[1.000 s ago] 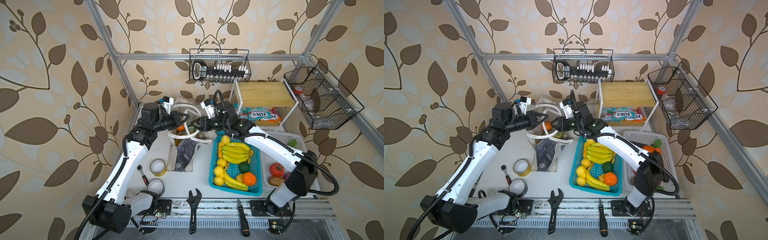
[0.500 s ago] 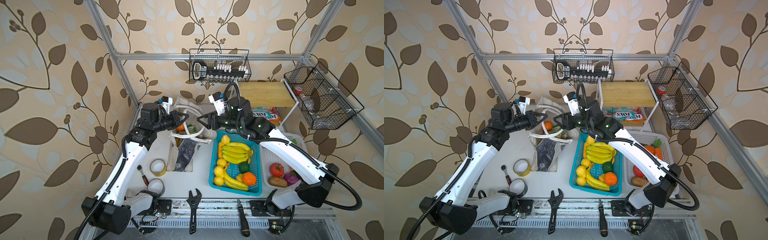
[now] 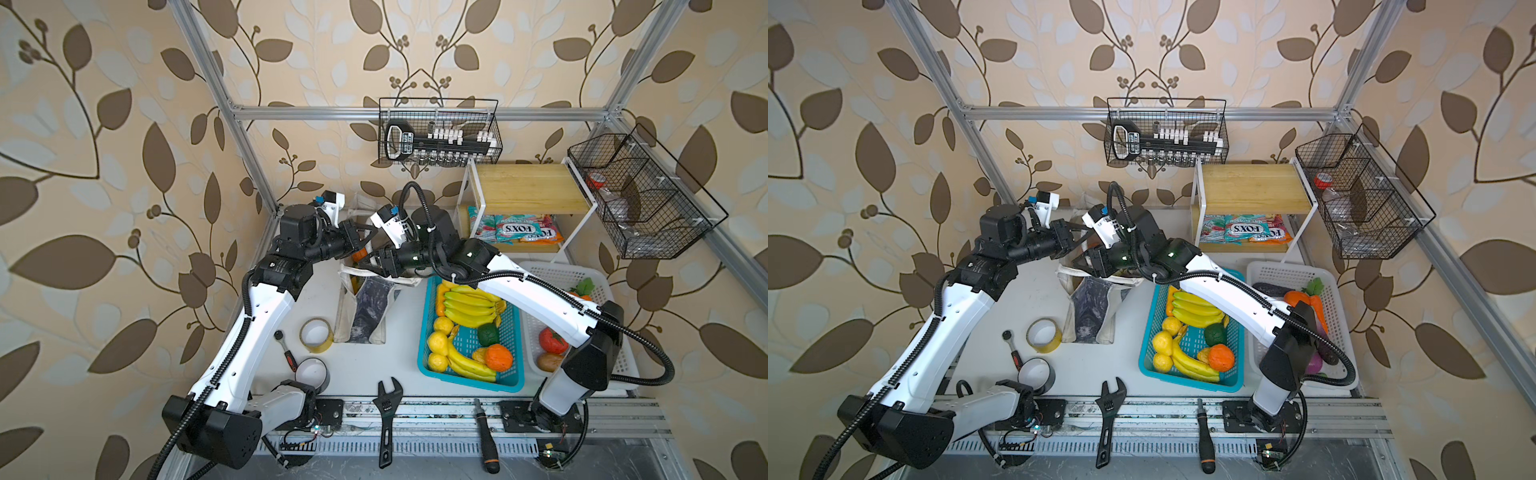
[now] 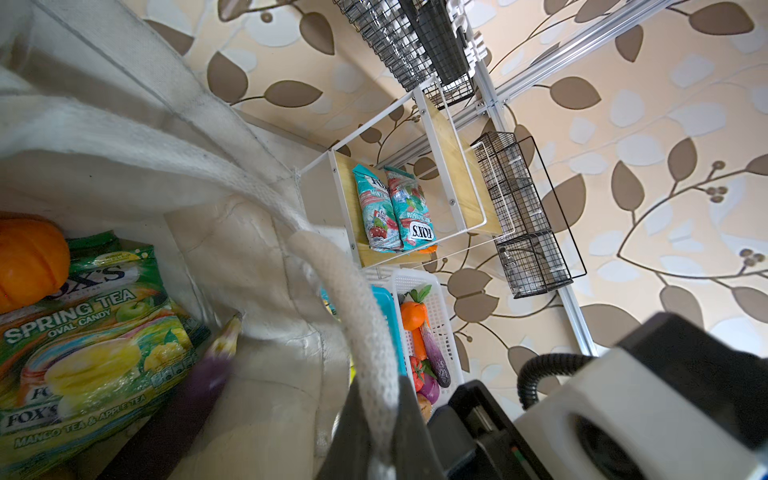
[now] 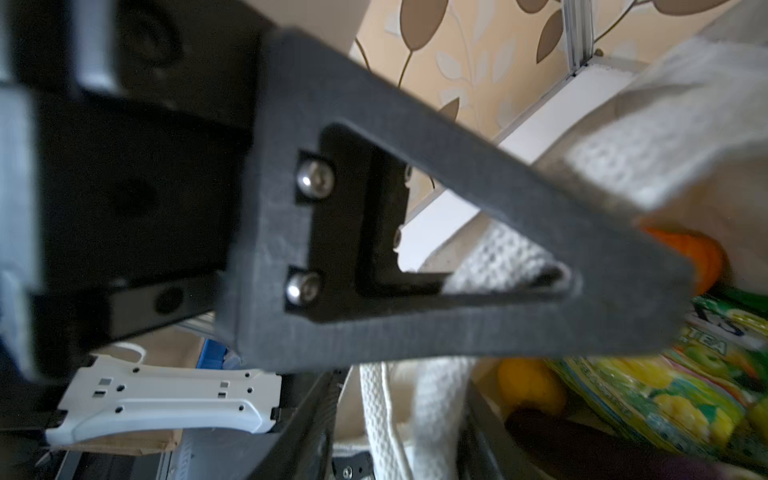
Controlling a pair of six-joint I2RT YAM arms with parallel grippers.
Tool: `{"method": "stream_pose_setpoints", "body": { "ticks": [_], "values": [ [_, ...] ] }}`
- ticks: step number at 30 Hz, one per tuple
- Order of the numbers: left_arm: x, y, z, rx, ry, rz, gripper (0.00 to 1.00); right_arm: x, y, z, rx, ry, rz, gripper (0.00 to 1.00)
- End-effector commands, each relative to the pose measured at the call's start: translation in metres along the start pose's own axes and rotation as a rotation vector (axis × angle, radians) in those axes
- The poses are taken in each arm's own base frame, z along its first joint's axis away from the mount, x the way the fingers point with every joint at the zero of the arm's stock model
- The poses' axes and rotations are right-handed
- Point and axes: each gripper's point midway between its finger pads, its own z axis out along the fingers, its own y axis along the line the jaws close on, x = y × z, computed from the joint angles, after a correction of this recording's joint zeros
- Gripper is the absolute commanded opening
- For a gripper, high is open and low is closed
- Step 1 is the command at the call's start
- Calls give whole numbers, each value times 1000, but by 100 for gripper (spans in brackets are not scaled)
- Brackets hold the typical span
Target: Place the food into the grocery bag and tie it
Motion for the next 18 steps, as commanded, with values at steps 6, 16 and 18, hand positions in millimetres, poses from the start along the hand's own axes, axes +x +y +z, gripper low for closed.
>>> {"method": "stream_pose_setpoints", "body": {
  "ticks": [6,16,18],
  "values": [
    [-17,-12,-20,16,-82,42,31,-29,0,-9,25,-139,-106,0],
    [-21,38,-30,-53,-124,-169,61,-46,8,-24,-82,-176,-115,0],
    [-17,33,-12,40,-16,-187,45,-48,12,-25,-102,-174,-124,0]
  ]
}}
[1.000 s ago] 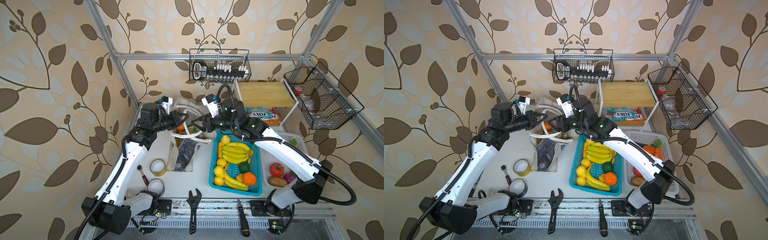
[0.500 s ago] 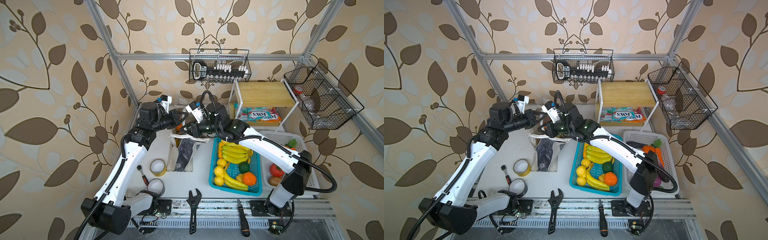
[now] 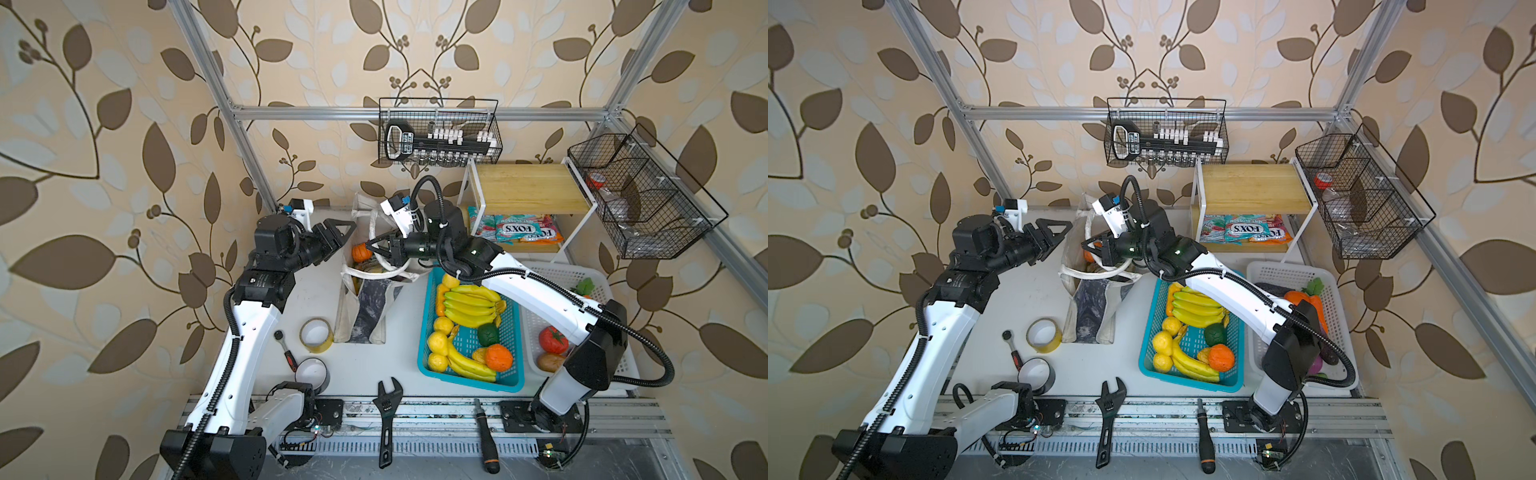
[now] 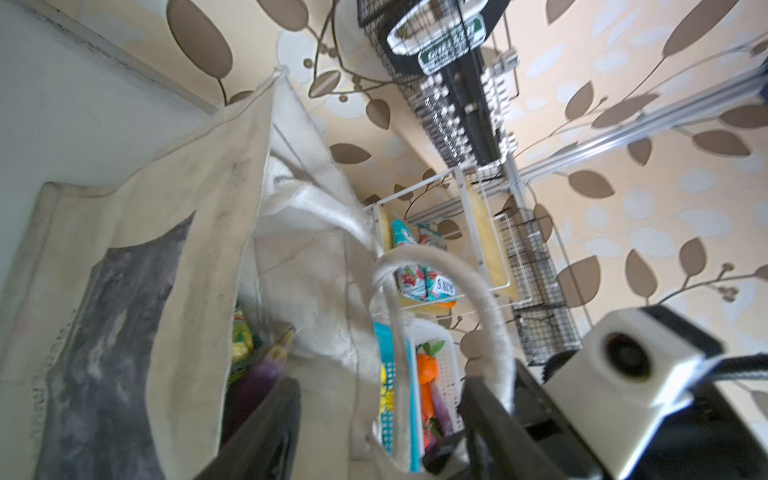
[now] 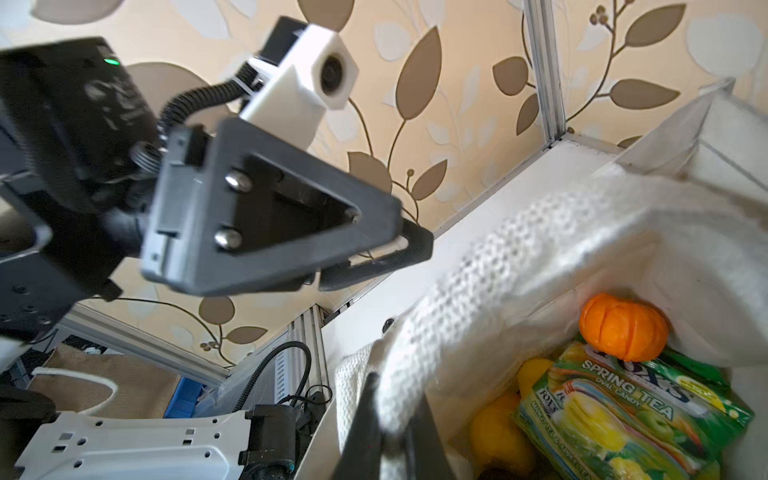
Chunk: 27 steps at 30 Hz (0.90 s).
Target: Place the food into the grocery bag and tie it
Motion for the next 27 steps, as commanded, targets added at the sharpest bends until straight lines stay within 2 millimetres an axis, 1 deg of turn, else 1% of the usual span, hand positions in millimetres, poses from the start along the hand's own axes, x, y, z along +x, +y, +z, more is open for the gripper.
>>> {"method": "stream_pose_setpoints", "body": {
  "ticks": [1,3,5,7,8,9,10,12,13,16,18,19,20,21,25,27],
  "values": [
    [9,-12,25,143,169,-75,39,-24,31,-12,-99,-54,-67,0],
    [10,-13,34,177,218,-76,39,-25,34,-13,-122,-60,-66,0],
    [10,-20,39,228,256,-77,41,-27,37,-14,-134,-61,-64,0],
    [16,-23,43,246,285,-96,47,-28,42,-15,-164,-66,-67,0],
    [19,-18,48,227,299,-104,53,-30,45,-16,-179,-73,-67,0],
    [25,-19,53,232,318,-94,56,-32,47,-16,-187,-83,-69,0],
    [31,-23,57,255,345,-89,58,-33,47,-16,-187,-85,-68,0],
    [46,-32,65,300,398,-97,67,-32,46,-14,-189,-77,-68,0],
    [50,-34,67,305,409,-102,69,-31,44,-13,-184,-71,-67,0],
    [55,-29,73,295,425,-118,69,-29,44,-12,-193,-63,-65,0],
    [58,-18,79,272,433,-145,70,-28,42,-13,-188,-75,-67,0],
    [58,-11,80,244,422,-148,72,-26,41,-12,-184,-71,-64,0],
    [58,-3,83,209,406,-146,77,-25,40,-13,-176,-68,-64,0],
    [59,-1,86,204,403,-145,80,-24,40,-13,-173,-71,-65,0],
    [86,-23,97,267,493,-134,84,-20,39,-13,-163,-81,-61,0],
    [100,-23,109,284,544,-166,87,-19,39,-12,-166,-84,-55,0]
  ]
}}
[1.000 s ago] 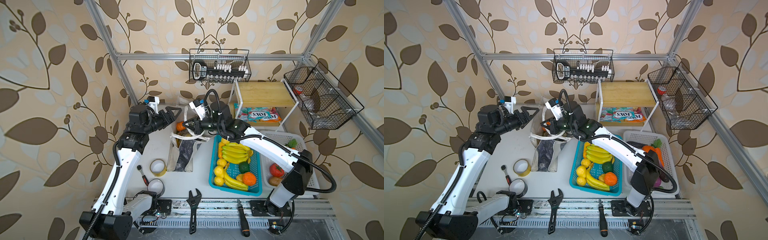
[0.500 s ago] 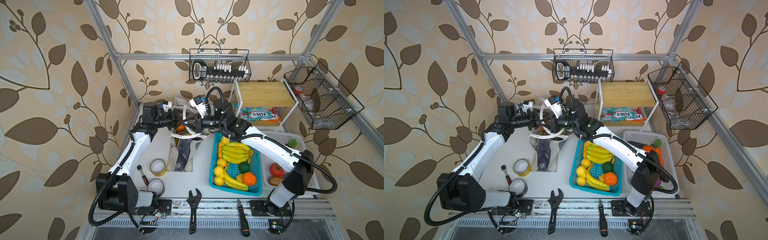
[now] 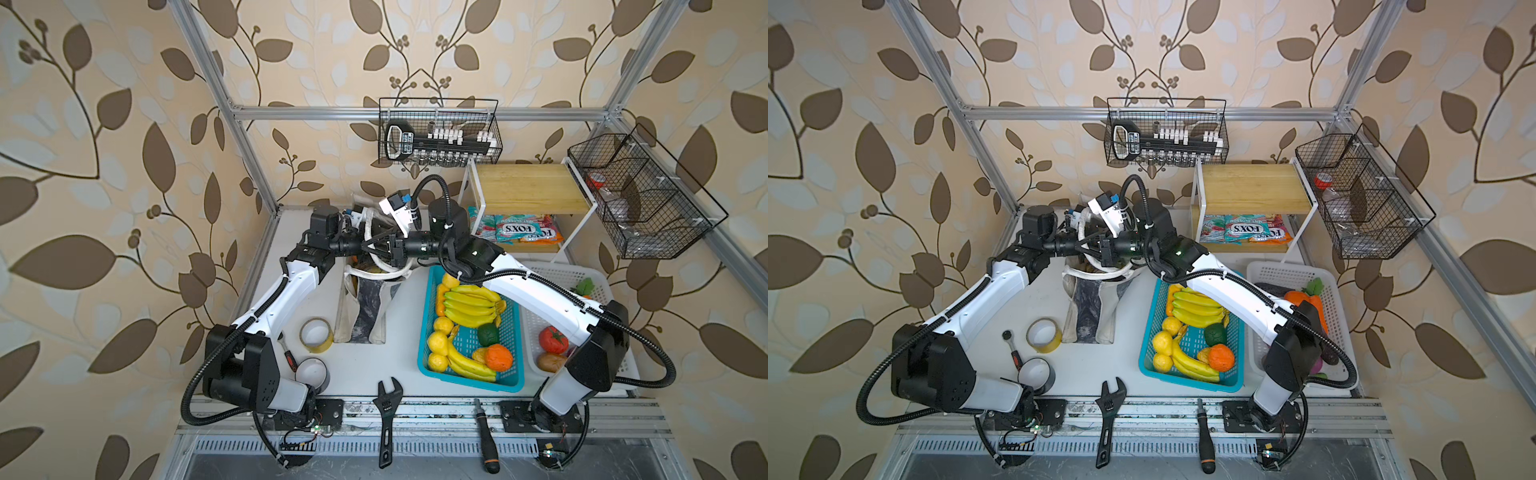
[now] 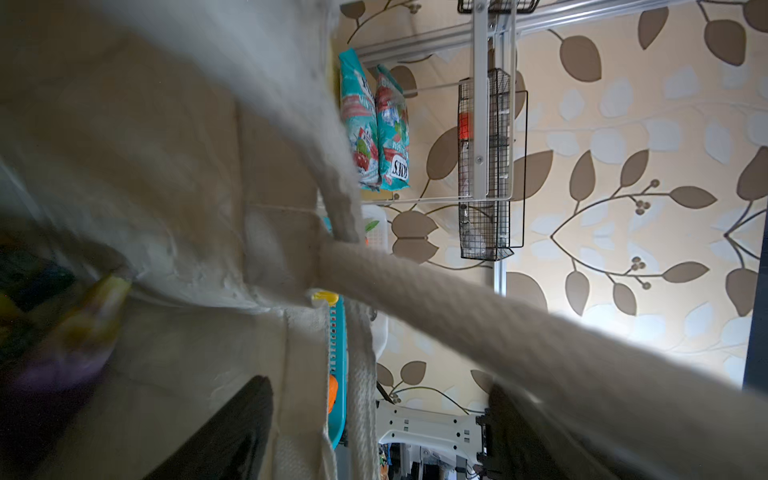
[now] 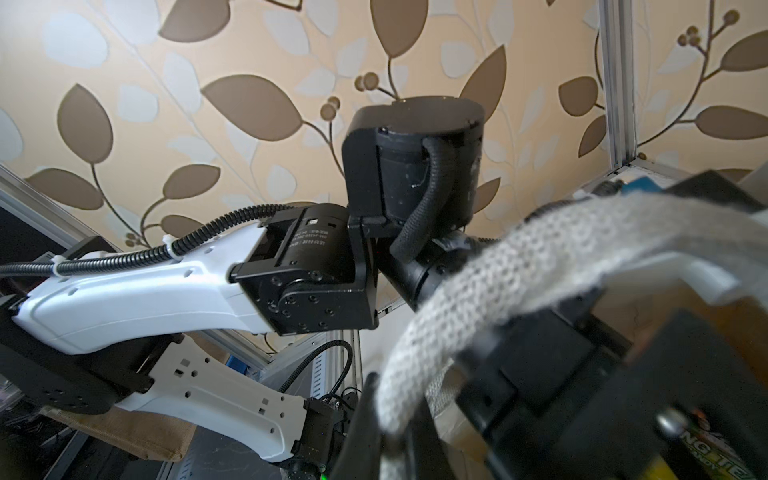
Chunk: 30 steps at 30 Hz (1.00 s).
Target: Place the food into the grocery bag and tie it
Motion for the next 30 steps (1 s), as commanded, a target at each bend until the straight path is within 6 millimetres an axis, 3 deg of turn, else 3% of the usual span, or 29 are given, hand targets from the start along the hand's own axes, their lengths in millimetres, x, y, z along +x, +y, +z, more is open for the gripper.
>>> {"method": "stream_pose_setpoints", "body": {
  "ticks": [1,3,5,12,16,22,30],
  "values": [
    [13,-15,21,92,74,19,87,-13,14,-6,-27,-56,-32,0],
    [13,-12,24,103,74,4,87,-12,15,-6,-38,-70,-26,0],
    [9,4,26,35,31,-4,87,-12,17,-6,-53,-81,-21,0],
    [14,22,39,87,23,-77,84,-9,21,-10,-62,-89,-28,0],
    [24,7,44,181,113,-93,75,-5,18,-15,-65,-108,-17,0],
    [37,5,53,199,189,-82,72,-5,14,-17,-60,-115,-3,0],
    [41,10,59,216,251,-89,41,-5,11,-25,-50,-139,1,0]
  ]
}}
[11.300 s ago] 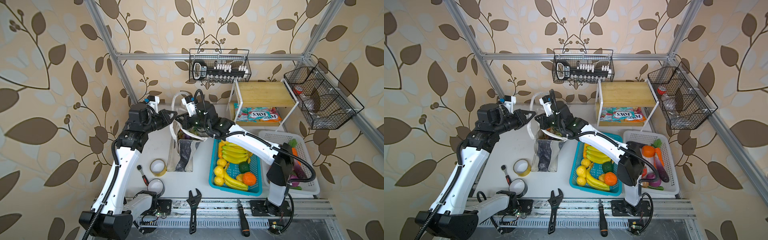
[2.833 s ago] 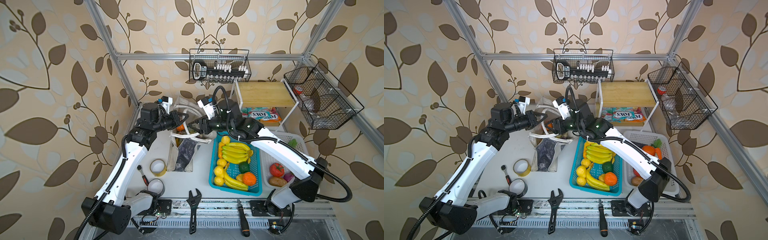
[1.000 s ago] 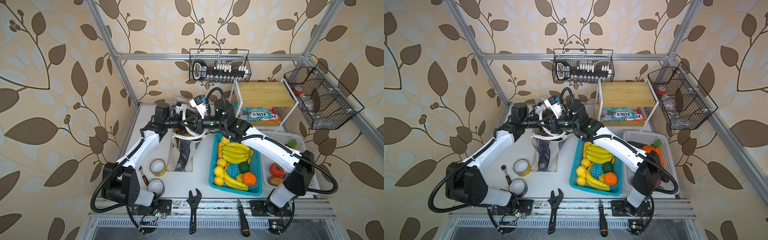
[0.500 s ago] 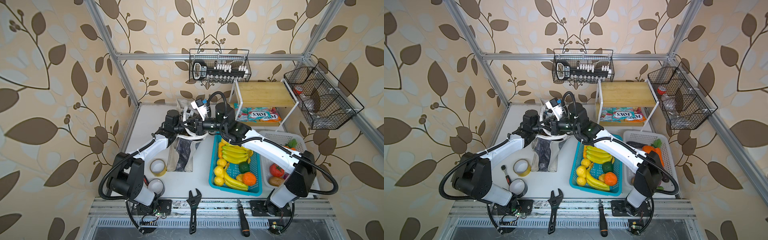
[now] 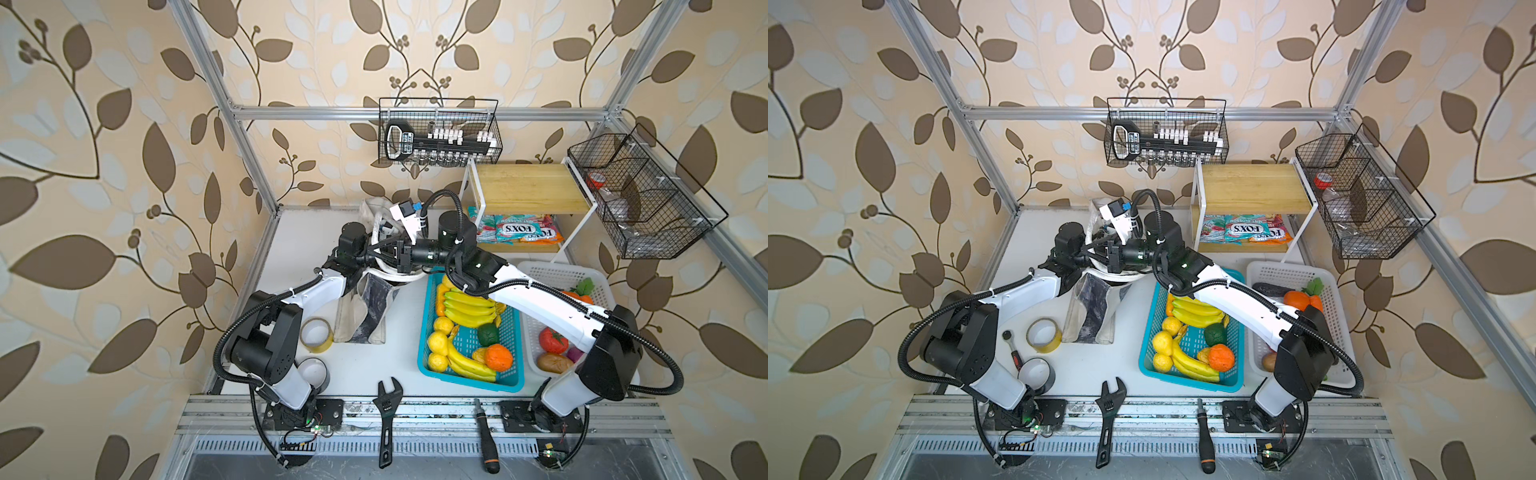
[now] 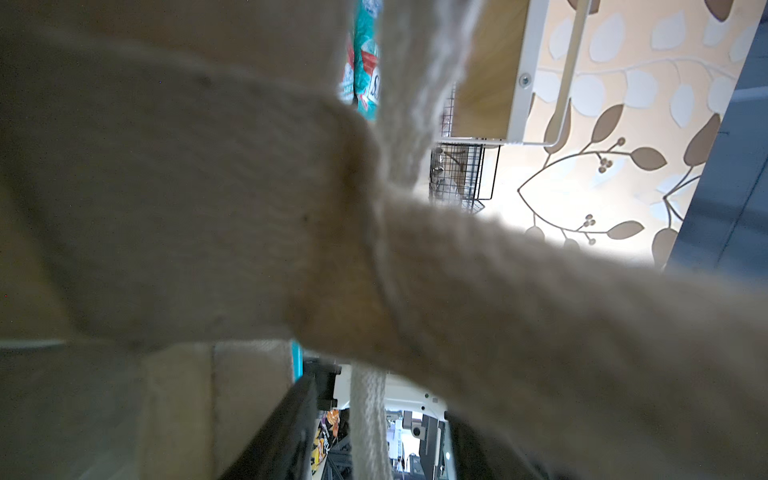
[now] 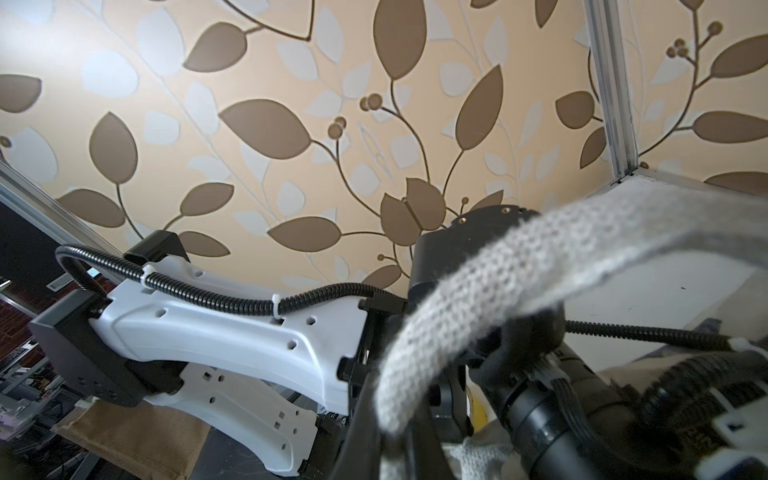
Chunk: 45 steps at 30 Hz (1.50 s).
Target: Place the food into the grocery bag and tie it
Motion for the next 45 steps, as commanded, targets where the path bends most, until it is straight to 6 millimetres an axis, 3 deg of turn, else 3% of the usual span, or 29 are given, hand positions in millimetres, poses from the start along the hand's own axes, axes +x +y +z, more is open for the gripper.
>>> {"method": "stream_pose_setpoints", "body": {
  "ticks": [1,4,6,7,8,11,19,23,26,33,38,42,45],
  "values": [
    [9,-5,6,31,75,25,39,-15,14,-11,-30,-54,-26,0],
    [7,0,6,14,54,31,32,-14,13,-18,-6,-64,-19,0],
    [1,-9,6,34,32,51,18,-15,15,-22,1,-74,-18,0],
    [-2,-14,6,49,21,54,5,-15,15,-24,6,-76,-18,0],
    [-5,-19,7,60,16,50,0,-15,15,-26,15,-79,-16,0],
    [-18,-20,-1,57,-28,38,0,-13,11,-35,78,-69,-13,0],
    [-49,11,-36,-182,-257,85,2,-14,3,-79,307,-95,-36,0],
    [-59,19,-51,-201,-351,76,15,8,-25,-109,447,-125,57,0],
    [-62,15,-62,-211,-393,101,16,31,-48,-122,524,-102,111,0],
    [-59,9,-69,-215,-413,110,16,77,-99,-128,611,-73,263,0],
    [-55,7,-74,-216,-407,117,16,102,-134,-119,652,-19,337,0],
    [-48,-14,-80,-229,-401,202,16,111,-152,-104,640,-10,358,0],
    [-45,-26,-82,-277,-378,283,16,97,-146,-90,536,-75,348,0]
  ]
}}
